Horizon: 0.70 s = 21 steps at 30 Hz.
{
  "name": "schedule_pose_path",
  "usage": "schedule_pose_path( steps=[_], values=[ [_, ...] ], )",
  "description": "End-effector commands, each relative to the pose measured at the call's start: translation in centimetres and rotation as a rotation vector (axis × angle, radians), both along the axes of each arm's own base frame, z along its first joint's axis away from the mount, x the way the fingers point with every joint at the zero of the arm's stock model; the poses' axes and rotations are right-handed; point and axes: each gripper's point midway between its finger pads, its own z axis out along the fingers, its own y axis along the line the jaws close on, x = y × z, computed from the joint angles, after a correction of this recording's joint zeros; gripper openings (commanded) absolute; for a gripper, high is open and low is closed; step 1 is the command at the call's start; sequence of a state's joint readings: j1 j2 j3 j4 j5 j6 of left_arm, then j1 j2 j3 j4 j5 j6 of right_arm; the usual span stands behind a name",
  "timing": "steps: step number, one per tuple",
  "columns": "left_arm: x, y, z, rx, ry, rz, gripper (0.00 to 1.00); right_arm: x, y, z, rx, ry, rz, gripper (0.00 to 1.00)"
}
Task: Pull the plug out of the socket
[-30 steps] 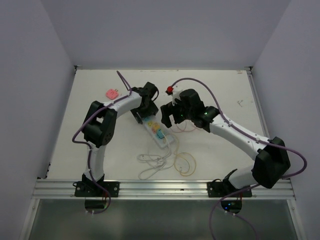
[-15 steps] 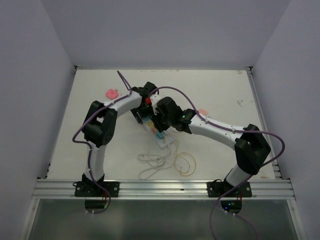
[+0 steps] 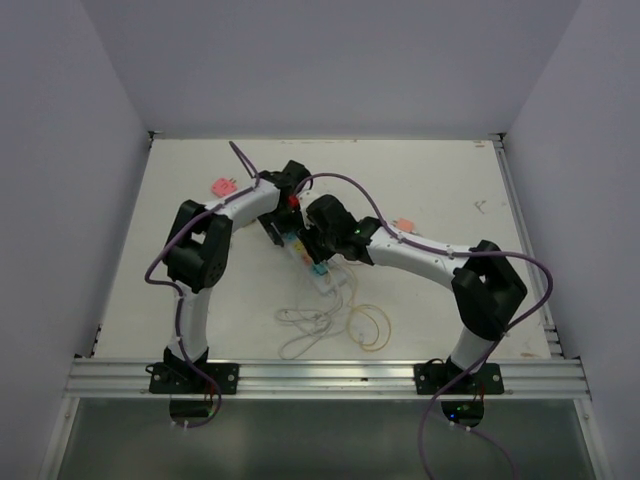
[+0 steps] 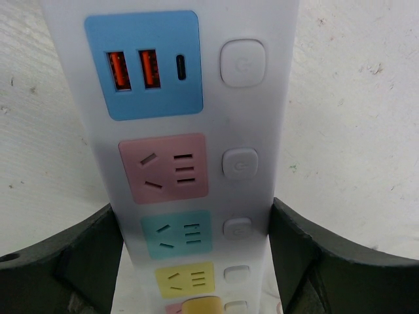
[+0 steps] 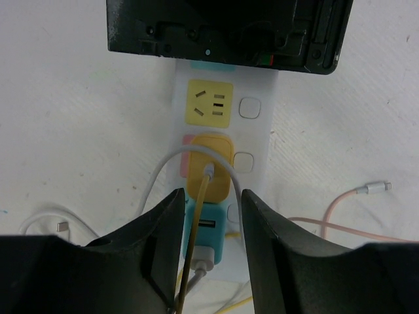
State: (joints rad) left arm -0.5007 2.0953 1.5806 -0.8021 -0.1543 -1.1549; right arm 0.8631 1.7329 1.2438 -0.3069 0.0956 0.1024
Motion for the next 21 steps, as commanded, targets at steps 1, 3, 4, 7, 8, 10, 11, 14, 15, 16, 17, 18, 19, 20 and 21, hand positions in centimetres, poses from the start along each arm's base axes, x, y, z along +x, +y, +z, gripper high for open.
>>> schedule_pose_path(
  steps=[1, 3, 4, 7, 8, 10, 11, 14, 15, 16, 17, 18, 19, 20, 21],
  values=[
    [-0.1, -1.2, -0.8, 0.008, 0.000, -0.033, 0.00, 0.7, 1.3, -0.5, 0.003, -0.002, -0.003, 0.44],
    [-0.1, -1.1, -0.8, 0.010, 0.000, -0.031, 0.00, 0.7, 1.5, -1.1, -0.004, 0.005, -0.003, 0.44],
    [-0.1, -1.2, -0.7, 0.010, 0.000, -0.032, 0.00, 0.7, 1.6, -1.2, -0.004, 0.005, -0.001, 0.44],
    [-0.1, -1.2, -0.9, 0.008, 0.007, -0.032, 0.00, 0.5, 1.8, -1.7, 0.008, 0.005, 0.008, 0.44],
    [-0.2, -1.2, -1.0, 0.008, 0.010, -0.034, 0.00, 0.5, 2.0, -1.9, 0.023, 0.002, 0.011, 0.44],
    [-0.3, -1.2, -1.1, 0.010, 0.018, -0.035, 0.00, 0.7, 2.3, -1.7, 0.053, -0.013, -0.004, 0.44],
    [-0.3, -1.2, -1.1, 0.011, 0.017, -0.034, 0.00, 0.5, 2.0, -2.2, 0.054, -0.011, -0.012, 0.44],
    [-0.3, -1.0, -1.3, 0.018, 0.023, -0.034, 0.00, 0.5, 1.2, -2.5, 0.060, -0.024, -0.049, 0.43],
    [-0.4, -1.0, -1.4, 0.021, 0.025, -0.035, 0.00, 0.6, 1.0, -2.5, 0.059, -0.028, -0.056, 0.44],
    [-0.4, -0.9, -1.3, 0.022, 0.023, -0.036, 0.00, 0.3, 0.8, -2.3, 0.062, -0.032, -0.055, 0.45],
    [-0.4, -0.9, -1.4, 0.023, 0.025, -0.034, 0.00, 0.3, 0.8, -2.1, 0.063, -0.036, -0.057, 0.47],
    [-0.4, -0.8, -1.5, 0.025, 0.026, -0.034, 0.00, 0.3, 0.7, -1.8, 0.067, -0.041, -0.057, 0.48],
    [-0.4, -0.7, -1.6, 0.028, 0.031, -0.032, 0.00, 0.3, 0.7, -0.9, 0.082, -0.053, -0.052, 0.51],
    [-0.5, -0.7, -1.8, 0.031, 0.033, -0.034, 0.00, 0.3, 0.6, -0.4, 0.087, -0.056, -0.053, 0.54],
    [-0.5, -0.7, -1.9, 0.033, 0.036, -0.034, 0.00, 0.2, 0.7, 0.2, 0.095, -0.062, -0.045, 0.61]
  ],
)
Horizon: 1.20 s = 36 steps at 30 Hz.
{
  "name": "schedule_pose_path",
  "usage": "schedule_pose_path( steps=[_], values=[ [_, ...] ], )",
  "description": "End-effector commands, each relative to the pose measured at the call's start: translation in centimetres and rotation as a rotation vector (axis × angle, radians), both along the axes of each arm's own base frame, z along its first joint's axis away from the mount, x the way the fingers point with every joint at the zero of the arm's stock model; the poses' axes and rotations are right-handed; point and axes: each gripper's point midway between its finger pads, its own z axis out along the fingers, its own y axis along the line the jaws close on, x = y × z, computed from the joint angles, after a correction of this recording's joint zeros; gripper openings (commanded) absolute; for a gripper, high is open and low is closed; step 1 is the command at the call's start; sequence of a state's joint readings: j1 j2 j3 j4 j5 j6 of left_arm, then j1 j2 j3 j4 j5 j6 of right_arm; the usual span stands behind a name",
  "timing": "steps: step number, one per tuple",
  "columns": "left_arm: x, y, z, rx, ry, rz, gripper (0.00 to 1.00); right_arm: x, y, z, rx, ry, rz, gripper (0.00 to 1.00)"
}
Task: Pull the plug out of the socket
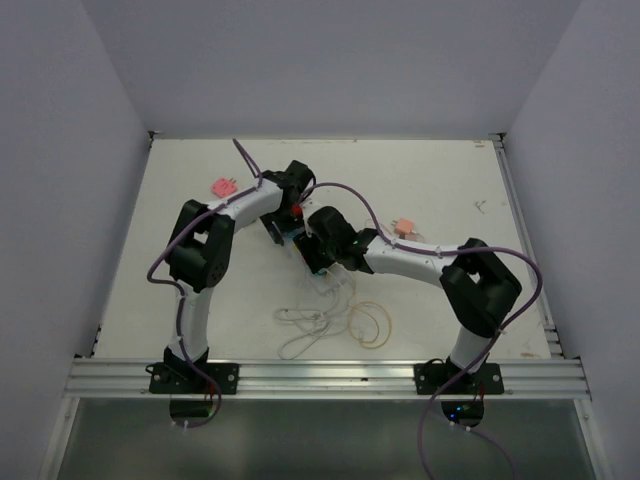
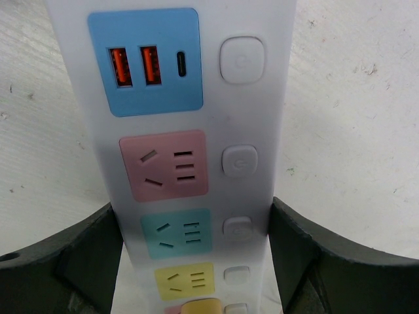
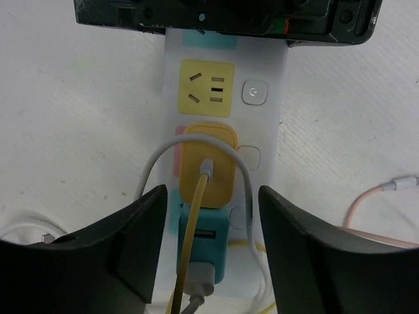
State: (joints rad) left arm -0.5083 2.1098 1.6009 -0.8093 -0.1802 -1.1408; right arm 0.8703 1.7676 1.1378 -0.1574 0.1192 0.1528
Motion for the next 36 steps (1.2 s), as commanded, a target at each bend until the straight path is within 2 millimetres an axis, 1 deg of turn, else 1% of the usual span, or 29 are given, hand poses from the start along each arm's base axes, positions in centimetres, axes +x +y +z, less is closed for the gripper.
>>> schedule_pose_path(
  steps=[1, 3, 5, 9, 16, 17, 18, 20, 21, 26, 29, 31, 32, 33, 34, 36],
  values=[
    [-0.9, -0.7, -1.9, 0.009, 0.052, -0.018, 0.00, 0.2, 0.6, 4.3, 0.077, -0.075, 0.003, 0.63],
    [-1.1, -0.5, -2.2, 0.013, 0.059, -0.015, 0.00, 0.3, 0.6, 5.1, 0.082, -0.088, 0.003, 0.68],
    [-1.1, -0.4, -2.3, 0.014, 0.061, -0.014, 0.00, 0.3, 0.4, 5.3, 0.074, -0.089, 0.004, 0.68],
    [-0.9, -0.4, -2.1, 0.013, 0.057, -0.010, 0.00, -0.1, 0.0, 4.3, 0.064, -0.069, 0.005, 0.68],
    [-0.8, -0.5, -2.0, 0.009, 0.053, -0.008, 0.00, -1.1, -0.8, 2.4, 0.045, -0.021, -0.014, 0.63],
    [-0.8, -0.5, -2.1, 0.009, 0.057, -0.008, 0.00, -1.2, -0.8, 2.3, 0.046, -0.017, -0.013, 0.61],
    [-0.9, -0.5, -2.1, 0.007, 0.057, -0.007, 0.00, -1.4, -0.8, 2.2, 0.045, -0.012, -0.010, 0.57],
    [-0.9, -0.4, -2.1, 0.009, 0.058, -0.007, 0.00, -1.7, -0.9, 1.9, 0.045, -0.003, -0.010, 0.55],
    [-0.8, -0.4, -2.1, 0.008, 0.059, -0.005, 0.00, -1.7, -0.9, 1.8, 0.043, -0.002, -0.009, 0.52],
    [-0.7, -0.5, -2.0, 0.002, 0.056, -0.005, 0.00, -1.6, -0.6, 0.9, 0.029, 0.014, -0.005, 0.43],
    [-0.7, -0.5, -2.0, 0.000, 0.055, -0.002, 0.00, -1.8, -0.3, 0.6, 0.022, 0.022, 0.001, 0.41],
    [-0.7, -0.5, -2.1, 0.002, 0.059, -0.001, 0.00, -1.9, -0.4, 0.6, 0.014, 0.020, -0.002, 0.33],
    [-0.7, -0.5, -2.1, 0.003, 0.059, 0.000, 0.00, -1.9, -0.5, 1.0, 0.017, 0.013, -0.005, 0.29],
    [-0.7, -0.4, -2.2, 0.008, 0.060, 0.004, 0.00, -1.9, -0.6, 1.2, 0.018, 0.010, -0.007, 0.22],
    [-0.8, -0.3, -2.3, 0.014, 0.064, 0.006, 0.00, -2.0, -0.8, 1.5, 0.020, 0.008, -0.009, 0.18],
    [-1.0, 0.1, -2.7, 0.031, 0.071, 0.019, 0.00, -1.9, -0.8, 2.8, 0.041, -0.009, -0.016, 0.11]
  ],
)
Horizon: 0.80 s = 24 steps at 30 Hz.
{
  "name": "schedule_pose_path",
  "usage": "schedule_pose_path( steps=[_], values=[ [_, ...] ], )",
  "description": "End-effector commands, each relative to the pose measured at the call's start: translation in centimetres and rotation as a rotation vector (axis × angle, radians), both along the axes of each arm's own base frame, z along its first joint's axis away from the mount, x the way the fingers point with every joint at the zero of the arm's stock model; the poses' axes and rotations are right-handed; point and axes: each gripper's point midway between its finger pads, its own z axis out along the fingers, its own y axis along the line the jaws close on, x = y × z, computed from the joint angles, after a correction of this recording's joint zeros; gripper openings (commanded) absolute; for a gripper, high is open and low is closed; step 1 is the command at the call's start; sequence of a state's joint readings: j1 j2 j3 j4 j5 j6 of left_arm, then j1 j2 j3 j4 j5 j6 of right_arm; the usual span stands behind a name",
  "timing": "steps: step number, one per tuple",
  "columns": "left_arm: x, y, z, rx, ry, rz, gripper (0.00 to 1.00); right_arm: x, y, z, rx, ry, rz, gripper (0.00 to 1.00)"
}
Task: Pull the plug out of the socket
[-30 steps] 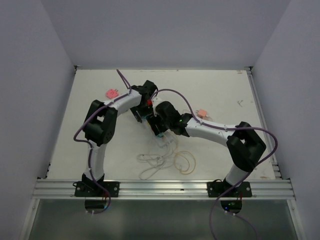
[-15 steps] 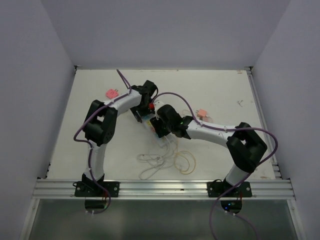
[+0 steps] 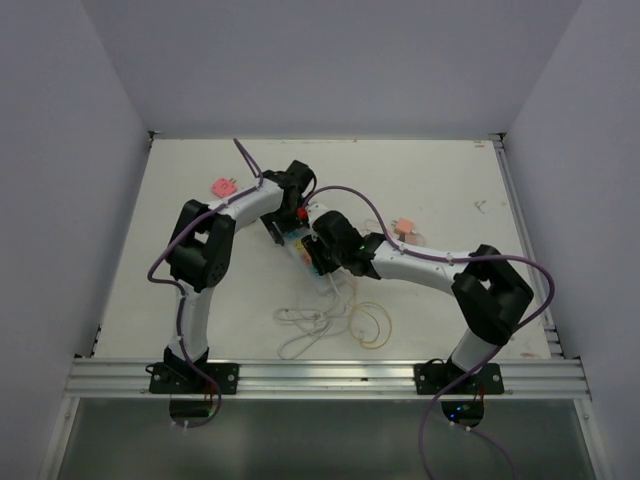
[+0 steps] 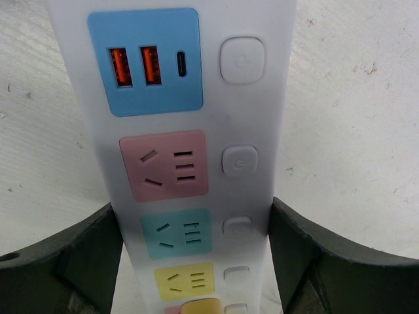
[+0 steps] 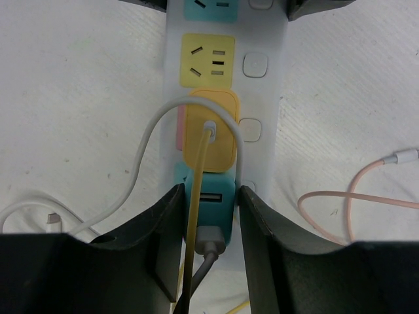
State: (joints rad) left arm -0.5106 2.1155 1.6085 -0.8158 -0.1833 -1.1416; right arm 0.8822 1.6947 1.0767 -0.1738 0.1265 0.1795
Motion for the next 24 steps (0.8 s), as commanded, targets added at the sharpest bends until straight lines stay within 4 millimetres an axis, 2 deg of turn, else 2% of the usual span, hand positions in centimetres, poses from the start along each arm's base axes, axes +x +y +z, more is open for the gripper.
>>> schedule_pose_path(
  steps=[1, 6, 10, 15, 20, 24],
  values=[
    [-1.2, 0.4, -2.8, 0.032, 0.076, 0.024, 0.00, -0.4, 0.2, 2.8, 0.039, -0.020, -0.009, 0.09],
    [-1.8, 1.0, -3.6, 0.058, 0.093, 0.039, 0.00, -0.3, 0.1, 5.4, 0.079, -0.044, -0.034, 0.01],
    [-2.3, 1.9, -4.3, 0.103, 0.114, 0.047, 0.00, -0.1, 0.3, 7.5, 0.125, -0.073, -0.056, 0.00],
    [-2.8, 2.4, -4.8, 0.126, 0.131, 0.049, 0.00, 0.3, 0.8, 8.1, 0.142, -0.073, -0.060, 0.00],
    [-2.6, 2.5, -4.6, 0.130, 0.122, 0.048, 0.00, 0.1, 0.6, 6.7, 0.110, -0.045, -0.064, 0.00],
    [-2.8, 2.6, -4.8, 0.137, 0.127, 0.046, 0.00, 0.2, 0.7, 8.7, 0.153, -0.081, -0.068, 0.00]
  ],
)
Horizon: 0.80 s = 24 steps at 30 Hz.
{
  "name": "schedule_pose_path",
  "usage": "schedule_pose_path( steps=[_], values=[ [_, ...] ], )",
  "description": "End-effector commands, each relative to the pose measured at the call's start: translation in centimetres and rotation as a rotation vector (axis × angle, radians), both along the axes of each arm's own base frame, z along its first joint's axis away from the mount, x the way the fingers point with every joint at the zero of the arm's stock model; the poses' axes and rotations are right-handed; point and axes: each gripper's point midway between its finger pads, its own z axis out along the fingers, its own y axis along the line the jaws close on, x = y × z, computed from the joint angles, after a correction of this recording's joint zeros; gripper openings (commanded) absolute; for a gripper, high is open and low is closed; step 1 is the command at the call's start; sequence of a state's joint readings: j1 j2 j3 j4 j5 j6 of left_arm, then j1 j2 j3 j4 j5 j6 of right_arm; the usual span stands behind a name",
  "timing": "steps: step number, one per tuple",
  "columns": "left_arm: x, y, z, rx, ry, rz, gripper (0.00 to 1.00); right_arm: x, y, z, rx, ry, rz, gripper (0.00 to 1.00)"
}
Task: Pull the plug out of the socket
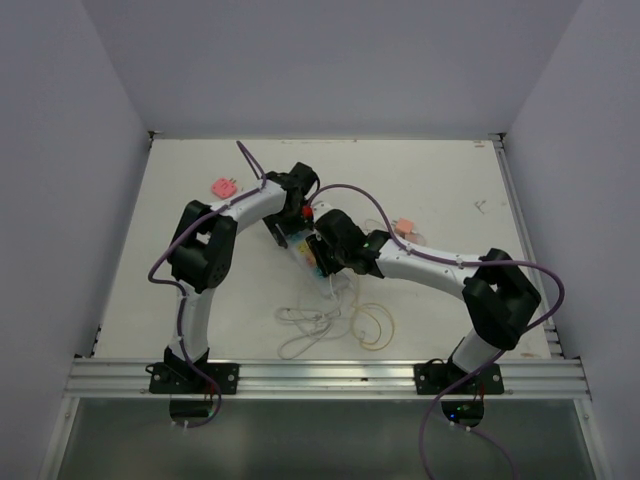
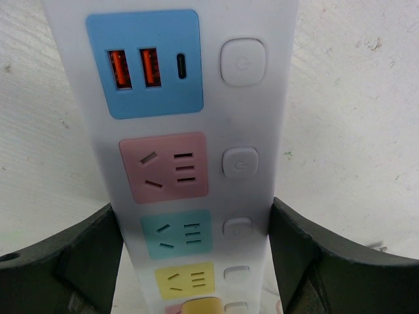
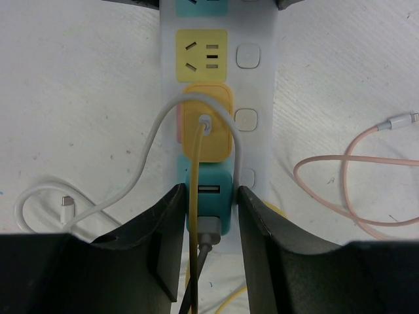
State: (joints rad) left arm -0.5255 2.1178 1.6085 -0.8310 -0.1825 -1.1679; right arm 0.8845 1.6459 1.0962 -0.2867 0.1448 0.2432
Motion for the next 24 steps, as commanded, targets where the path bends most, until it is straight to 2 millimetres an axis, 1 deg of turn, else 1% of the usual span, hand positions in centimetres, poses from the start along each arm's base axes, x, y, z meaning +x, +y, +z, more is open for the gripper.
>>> schedule_pose_path(
  steps=[1, 3, 5, 6, 7, 8, 10, 11, 12, 13, 15, 16, 17, 19, 21, 24],
  values=[
    [-2.3, 3.2, -4.9, 0.140, 0.120, 0.035, 0.00, 1.4, 1.9, 8.2, 0.161, -0.139, -0.015, 0.00],
    [-2.4, 3.1, -5.1, 0.134, 0.125, 0.037, 0.00, 1.6, 1.9, 8.4, 0.138, -0.143, -0.008, 0.00],
    [-2.4, 3.1, -5.1, 0.129, 0.126, 0.036, 0.00, 1.7, 2.0, 8.0, 0.125, -0.140, -0.002, 0.00],
    [-2.3, 2.9, -5.0, 0.123, 0.124, 0.033, 0.00, 1.5, 2.0, 6.9, 0.109, -0.122, 0.003, 0.00],
    [-2.2, 2.8, -5.0, 0.121, 0.121, 0.033, 0.00, 1.3, 1.9, 6.4, 0.097, -0.107, 0.007, 0.05],
    [-2.2, 2.9, -4.9, 0.124, 0.117, 0.034, 0.00, 1.1, 1.9, 5.8, 0.088, -0.092, 0.011, 0.21],
    [-2.1, 2.8, -4.7, 0.121, 0.112, 0.032, 0.00, 0.8, 1.6, 4.6, 0.073, -0.065, 0.006, 0.30],
    [-2.1, 2.7, -4.6, 0.117, 0.111, 0.030, 0.00, 0.6, 1.5, 4.4, 0.071, -0.060, 0.007, 0.42],
    [-2.0, 2.7, -4.5, 0.116, 0.108, 0.030, 0.00, 0.4, 1.4, 4.1, 0.067, -0.054, 0.004, 0.46],
    [-1.9, 2.6, -4.4, 0.113, 0.105, 0.029, 0.00, 0.3, 1.3, 4.3, 0.069, -0.056, 0.004, 0.55],
    [-1.8, 2.5, -4.4, 0.110, 0.103, 0.029, 0.00, 0.2, 1.0, 4.4, 0.062, -0.058, -0.002, 0.64],
    [-1.8, 2.5, -4.3, 0.109, 0.102, 0.029, 0.00, 0.2, 1.0, 4.9, 0.072, -0.067, -0.001, 0.74],
    [-1.8, 2.5, -4.5, 0.110, 0.103, 0.026, 0.00, 0.2, 0.9, 5.1, 0.071, -0.069, -0.004, 0.77],
    [-1.8, 2.5, -4.5, 0.107, 0.104, 0.025, 0.00, 0.2, 0.9, 6.0, 0.083, -0.083, -0.007, 0.81],
    [-1.8, 2.4, -4.5, 0.105, 0.109, 0.024, 0.00, 0.3, 0.7, 6.3, 0.079, -0.086, -0.012, 0.82],
    [-1.8, 2.4, -4.5, 0.104, 0.107, 0.023, 0.00, 0.3, 0.3, 5.8, 0.054, -0.079, -0.025, 0.82]
  ],
)
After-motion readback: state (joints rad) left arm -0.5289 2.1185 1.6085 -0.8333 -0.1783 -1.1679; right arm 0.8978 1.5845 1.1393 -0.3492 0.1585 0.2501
